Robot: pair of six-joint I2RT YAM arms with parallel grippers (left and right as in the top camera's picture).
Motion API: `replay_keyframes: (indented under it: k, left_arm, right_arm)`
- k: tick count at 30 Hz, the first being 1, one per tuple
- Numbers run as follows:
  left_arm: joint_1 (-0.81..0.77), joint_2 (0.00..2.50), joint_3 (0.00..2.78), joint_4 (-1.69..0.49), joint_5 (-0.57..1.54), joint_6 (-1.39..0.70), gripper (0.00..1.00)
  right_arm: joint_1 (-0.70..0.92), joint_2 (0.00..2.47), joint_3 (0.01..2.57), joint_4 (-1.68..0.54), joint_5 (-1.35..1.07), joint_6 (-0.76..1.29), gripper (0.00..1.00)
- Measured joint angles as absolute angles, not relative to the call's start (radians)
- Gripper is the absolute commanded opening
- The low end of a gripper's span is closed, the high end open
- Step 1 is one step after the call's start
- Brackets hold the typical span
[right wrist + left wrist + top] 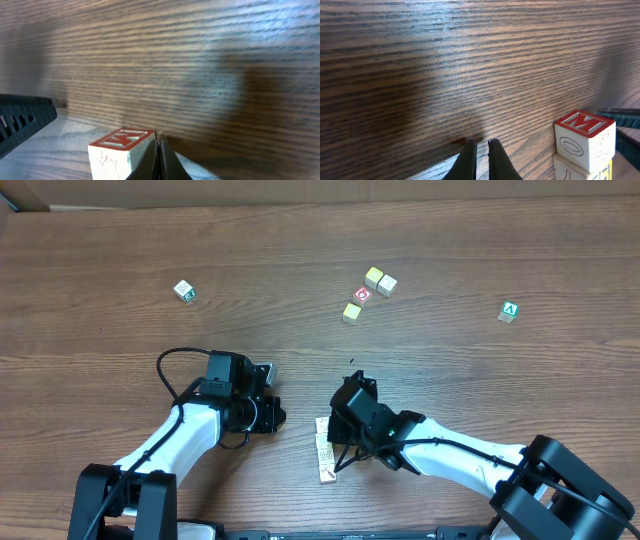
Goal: Flip 4 blocks
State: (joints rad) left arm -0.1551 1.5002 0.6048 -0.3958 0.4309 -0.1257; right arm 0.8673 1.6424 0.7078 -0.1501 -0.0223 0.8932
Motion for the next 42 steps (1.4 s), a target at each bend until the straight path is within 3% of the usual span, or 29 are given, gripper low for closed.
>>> replay_keyframes:
  k: [22, 32, 42]
  left_arm:
    - [-0.155, 1.500, 0.605, -0.393, 0.431, -0.125, 0.04]
    - [-0.155, 1.444, 0.749, -0.574, 0.403, -0.125, 0.04]
    - [-0.167, 1.055, 1.093, -0.970, 0.211, -0.124, 0.04]
  right_arm:
    - [0.869, 1.639, 0.712, -0.196, 0.002, 0.893, 0.04]
    - [0.768, 1.484, 0.886, -0.650, 0.095, 0.889, 0.09]
    - [0.677, 1.402, 1.251, -1.188, 0.226, 0.843, 0.15]
